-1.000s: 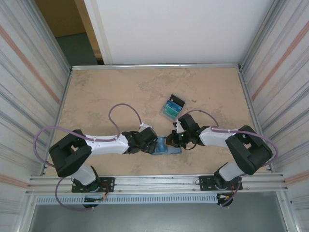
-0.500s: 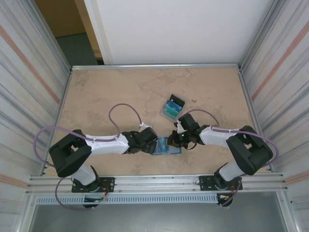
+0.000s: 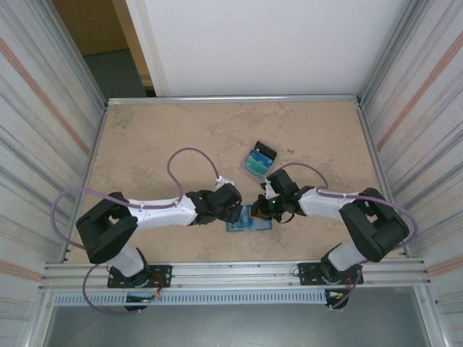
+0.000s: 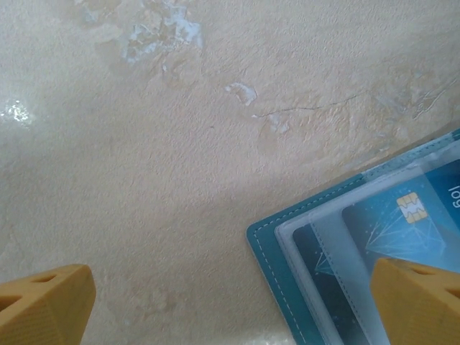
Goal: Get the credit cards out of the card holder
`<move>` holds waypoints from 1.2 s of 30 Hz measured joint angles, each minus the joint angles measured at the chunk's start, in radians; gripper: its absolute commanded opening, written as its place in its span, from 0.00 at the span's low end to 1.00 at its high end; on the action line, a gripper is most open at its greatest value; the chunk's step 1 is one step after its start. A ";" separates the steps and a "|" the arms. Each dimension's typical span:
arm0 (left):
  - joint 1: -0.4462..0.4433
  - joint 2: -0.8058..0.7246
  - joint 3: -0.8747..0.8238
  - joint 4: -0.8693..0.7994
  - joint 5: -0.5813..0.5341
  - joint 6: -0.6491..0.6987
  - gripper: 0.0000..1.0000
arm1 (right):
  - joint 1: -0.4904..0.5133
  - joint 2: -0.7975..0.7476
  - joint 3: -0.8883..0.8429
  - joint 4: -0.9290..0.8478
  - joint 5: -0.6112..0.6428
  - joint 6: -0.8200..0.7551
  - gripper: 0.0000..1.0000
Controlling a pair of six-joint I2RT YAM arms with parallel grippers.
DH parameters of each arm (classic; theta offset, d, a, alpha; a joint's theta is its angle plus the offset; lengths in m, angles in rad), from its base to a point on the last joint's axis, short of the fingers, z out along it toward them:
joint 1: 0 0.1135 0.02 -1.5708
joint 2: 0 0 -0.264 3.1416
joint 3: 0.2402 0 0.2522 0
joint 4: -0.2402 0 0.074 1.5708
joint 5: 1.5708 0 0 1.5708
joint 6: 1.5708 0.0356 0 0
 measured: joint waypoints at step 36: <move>-0.029 0.048 0.096 -0.032 -0.052 0.101 0.99 | -0.031 -0.077 0.004 -0.083 0.037 -0.026 0.08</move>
